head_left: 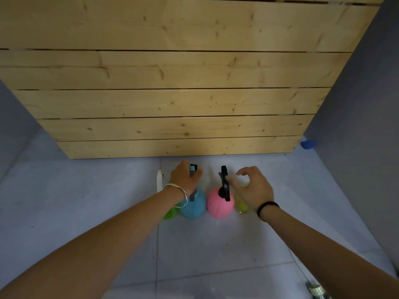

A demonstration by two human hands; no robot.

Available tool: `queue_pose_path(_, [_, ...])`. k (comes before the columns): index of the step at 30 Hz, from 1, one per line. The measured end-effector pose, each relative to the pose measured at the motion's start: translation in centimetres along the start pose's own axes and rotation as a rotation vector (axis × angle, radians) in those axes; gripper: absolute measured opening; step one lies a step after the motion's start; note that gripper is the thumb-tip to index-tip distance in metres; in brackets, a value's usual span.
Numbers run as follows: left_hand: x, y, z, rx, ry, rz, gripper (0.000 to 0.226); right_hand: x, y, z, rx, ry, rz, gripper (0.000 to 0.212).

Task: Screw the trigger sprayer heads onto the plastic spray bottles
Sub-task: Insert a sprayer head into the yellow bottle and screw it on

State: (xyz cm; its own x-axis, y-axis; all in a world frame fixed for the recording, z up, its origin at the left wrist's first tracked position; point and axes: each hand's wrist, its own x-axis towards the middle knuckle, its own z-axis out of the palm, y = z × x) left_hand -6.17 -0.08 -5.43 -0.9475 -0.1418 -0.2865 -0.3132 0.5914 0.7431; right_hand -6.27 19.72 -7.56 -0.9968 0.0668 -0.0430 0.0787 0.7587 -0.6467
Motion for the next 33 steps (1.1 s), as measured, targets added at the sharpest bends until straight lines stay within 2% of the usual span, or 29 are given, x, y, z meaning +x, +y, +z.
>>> queue_pose_path(2, [-0.1,0.5,-0.1,0.029,0.069,0.083,0.033,0.5,1.3,-0.6,-0.012,0.036,0.005,0.033])
queue_pose_path(5, [-0.5,1.6,0.3,0.114,0.170,0.262,0.045,0.6,3.7,-1.2,-0.008,-0.042,0.139,0.036])
queue_pose_path(10, [-2.3,5.0,1.8,-0.058,0.197,0.601,0.040,-0.1,5.7,-3.1,0.100,-0.058,0.142,0.025])
queue_pose_path(12, [-3.2,6.3,3.3,-0.117,0.099,0.643,0.046,-0.5,6.0,-5.1,0.185,-0.015,0.137,0.017])
queue_pose_path(14, [-3.8,7.2,5.2,-0.106,-0.065,0.599,0.058,-1.3,6.0,-7.5,0.301,0.015,0.101,0.013])
queue_pose_path(17, [-4.6,7.9,8.9,0.043,-0.243,0.527,0.086,-3.3,6.4,-11.1,0.459,-0.022,0.068,0.013])
queue_pose_path(19, [-4.9,8.1,11.0,0.184,-0.345,0.465,0.101,-4.9,7.2,-12.4,0.572,-0.059,0.128,0.014])
queue_pose_path(22, [-5.8,8.0,14.0,0.332,-0.506,0.387,0.095,-7.5,9.6,-13.0,0.678,-0.073,0.256,0.018])
queue_pose_path(25, [-7.2,6.9,16.4,0.390,-0.574,0.380,0.083,-10.5,13.7,-12.3,0.684,0.061,0.467,0.016])
queue_pose_path(27, [-7.9,6.0,17.5,0.396,-0.615,0.358,0.076,-13.0,17.7,-11.1,0.607,0.176,0.723,0.027])
queue_pose_path(29, [-8.5,5.1,18.1,0.410,-0.641,0.333,0.074,-15.6,21.6,-9.5,0.488,0.208,1.028,0.045])
queue_pose_path(30, [-8.6,4.8,18.3,0.420,-0.643,0.328,0.072,-16.7,23.0,-8.7,0.463,0.200,1.182,0.065])
queue_pose_path(31, [-8.7,4.5,18.5,0.431,-0.634,0.327,0.071,-17.6,24.0,-7.8,0.500,0.170,1.310,0.087])
queue_pose_path(32, [-8.7,4.2,18.7,0.442,-0.622,0.329,0.069,-18.4,24.7,-7.0,0.586,0.136,1.384,0.099])
queue_pose_path(33, [-8.6,4.0,18.7,0.444,-0.606,0.326,0.067,-18.5,24.9,-6.3,0.662,0.087,1.414,0.100])
